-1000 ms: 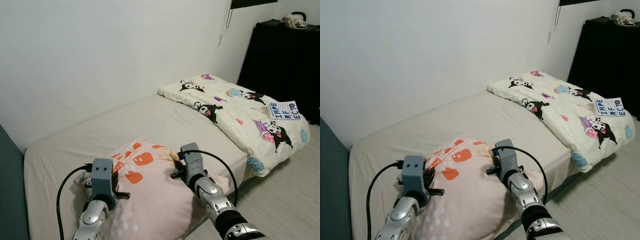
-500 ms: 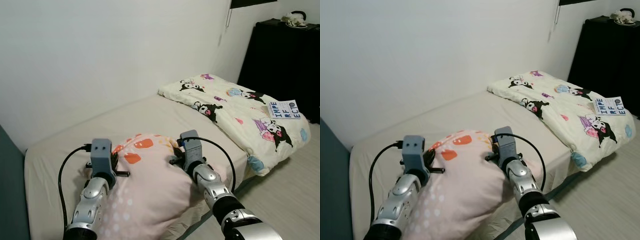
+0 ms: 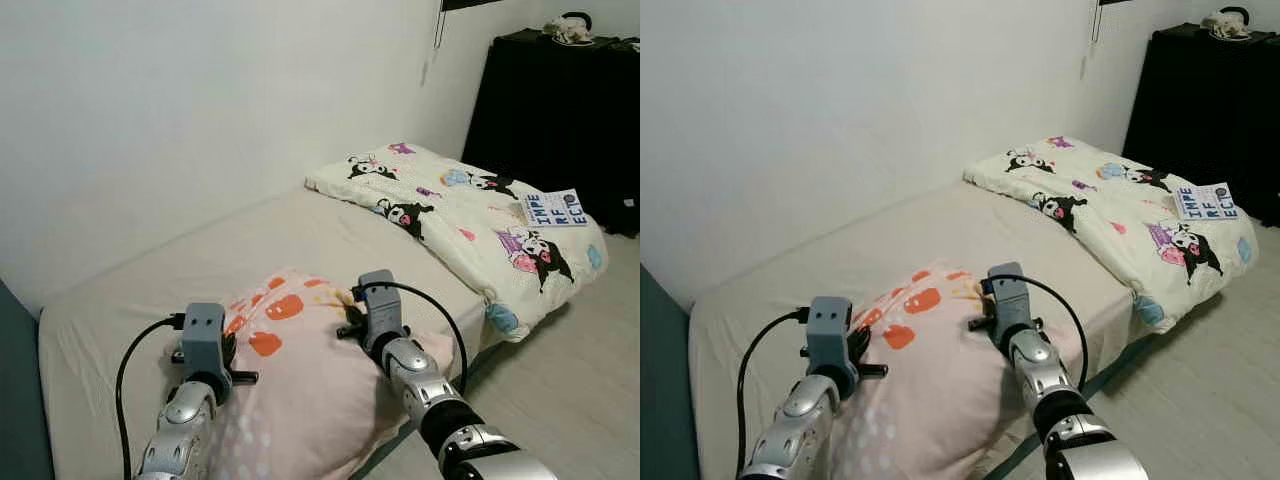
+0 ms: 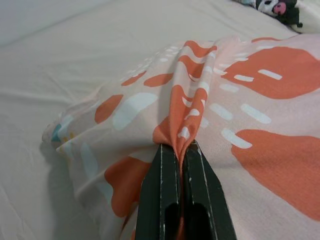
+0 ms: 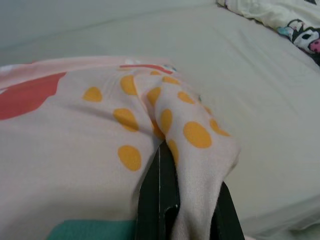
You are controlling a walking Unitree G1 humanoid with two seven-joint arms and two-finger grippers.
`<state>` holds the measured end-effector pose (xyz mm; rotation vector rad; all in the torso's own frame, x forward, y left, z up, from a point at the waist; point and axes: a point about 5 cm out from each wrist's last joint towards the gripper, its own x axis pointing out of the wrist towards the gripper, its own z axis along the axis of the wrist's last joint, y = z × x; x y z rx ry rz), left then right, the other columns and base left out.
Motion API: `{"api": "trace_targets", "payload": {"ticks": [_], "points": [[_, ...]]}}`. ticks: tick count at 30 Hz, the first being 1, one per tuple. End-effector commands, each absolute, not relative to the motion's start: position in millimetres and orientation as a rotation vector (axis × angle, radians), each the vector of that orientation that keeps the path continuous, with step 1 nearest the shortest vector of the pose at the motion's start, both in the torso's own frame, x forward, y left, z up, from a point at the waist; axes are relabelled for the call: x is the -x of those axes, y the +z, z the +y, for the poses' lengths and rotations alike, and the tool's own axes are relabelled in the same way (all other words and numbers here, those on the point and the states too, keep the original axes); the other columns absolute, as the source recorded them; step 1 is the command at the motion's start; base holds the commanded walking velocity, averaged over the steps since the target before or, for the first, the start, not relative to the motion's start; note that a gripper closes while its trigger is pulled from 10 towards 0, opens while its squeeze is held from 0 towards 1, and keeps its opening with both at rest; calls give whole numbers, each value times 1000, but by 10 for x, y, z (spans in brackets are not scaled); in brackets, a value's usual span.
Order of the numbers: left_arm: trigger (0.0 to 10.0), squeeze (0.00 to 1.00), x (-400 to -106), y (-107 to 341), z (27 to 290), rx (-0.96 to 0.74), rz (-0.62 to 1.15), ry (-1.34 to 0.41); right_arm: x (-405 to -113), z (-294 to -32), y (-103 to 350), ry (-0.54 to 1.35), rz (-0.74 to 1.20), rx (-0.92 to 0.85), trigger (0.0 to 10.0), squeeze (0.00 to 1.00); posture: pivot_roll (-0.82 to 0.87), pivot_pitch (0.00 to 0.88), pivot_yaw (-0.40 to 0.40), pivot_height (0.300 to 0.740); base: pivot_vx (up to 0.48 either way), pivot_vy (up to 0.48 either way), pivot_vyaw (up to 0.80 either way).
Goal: Clean up the room
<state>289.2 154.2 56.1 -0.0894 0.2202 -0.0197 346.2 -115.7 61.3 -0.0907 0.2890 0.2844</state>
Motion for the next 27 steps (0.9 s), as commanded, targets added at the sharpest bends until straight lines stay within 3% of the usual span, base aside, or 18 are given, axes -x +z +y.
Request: {"api": "trace_targets", "payload": {"ticks": [1, 3, 12, 19, 27], "points": [[10000, 0, -2902, 670, 1632, 91, 157, 15, -3494, -1136, 697, 293, 231, 92, 10000, 0, -54, 0, 5, 740, 0, 0, 0], [10000, 0, -2895, 695, 1619, 96, 139, 6, -3498, -1129, 715, 308, 217, 100, 10000, 0, -48, 0, -3, 740, 0, 0, 800], [10000, 0, -2762, 715, 1574, 82, 115, 11, -3432, -1096, 656, 334, 209, 94, 10000, 0, -41, 0, 1, 740, 0, -478, 800], [10000, 0, -2742, 695, 1619, 87, 135, 68, -3426, -1097, 634, 327, 226, 46, 10000, 0, -31, 0, -5, 740, 0, 0, 720], [10000, 0, -2719, 701, 1639, 80, 140, 76, -3425, -1114, 622, 317, 235, 56, 10000, 0, -24, 0, -6, 740, 0, 0, 0]]}}
